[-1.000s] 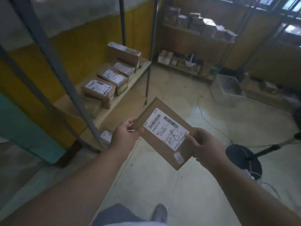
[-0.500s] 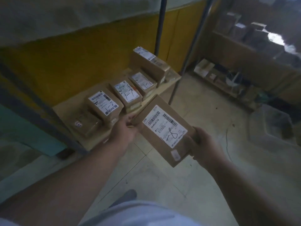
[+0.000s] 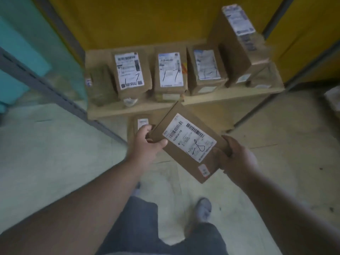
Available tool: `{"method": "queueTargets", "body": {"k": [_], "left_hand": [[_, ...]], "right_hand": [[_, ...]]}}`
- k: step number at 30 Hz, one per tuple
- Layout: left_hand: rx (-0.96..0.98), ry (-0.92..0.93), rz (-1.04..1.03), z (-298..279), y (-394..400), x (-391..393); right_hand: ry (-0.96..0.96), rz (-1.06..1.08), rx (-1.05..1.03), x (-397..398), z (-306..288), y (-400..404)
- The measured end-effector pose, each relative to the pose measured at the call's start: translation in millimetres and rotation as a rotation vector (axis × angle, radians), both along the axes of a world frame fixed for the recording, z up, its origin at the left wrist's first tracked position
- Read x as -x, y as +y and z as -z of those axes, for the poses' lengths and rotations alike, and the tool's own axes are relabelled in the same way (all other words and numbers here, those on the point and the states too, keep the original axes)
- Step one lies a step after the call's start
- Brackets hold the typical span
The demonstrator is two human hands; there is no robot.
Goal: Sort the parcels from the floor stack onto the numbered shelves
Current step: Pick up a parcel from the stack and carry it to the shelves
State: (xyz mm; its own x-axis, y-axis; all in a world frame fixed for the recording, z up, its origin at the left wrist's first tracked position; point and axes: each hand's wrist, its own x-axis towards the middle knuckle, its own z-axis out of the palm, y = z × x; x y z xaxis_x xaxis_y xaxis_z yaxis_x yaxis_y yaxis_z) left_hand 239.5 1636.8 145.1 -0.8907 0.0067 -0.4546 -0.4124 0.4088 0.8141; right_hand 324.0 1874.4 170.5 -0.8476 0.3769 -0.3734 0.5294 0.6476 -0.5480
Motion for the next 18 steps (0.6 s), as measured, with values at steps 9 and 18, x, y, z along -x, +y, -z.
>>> {"method": "queueTargets", "body": {"k": [9, 18], "left_hand": [[0.264, -0.072, -0.024, 130, 0, 18], [0.339, -0.124, 0.145, 232, -18, 55]], "right_hand": [[-0.073, -0.023, 0.214, 26, 148, 0], [-0.123, 0.111, 0.184, 31, 256, -39]]}}
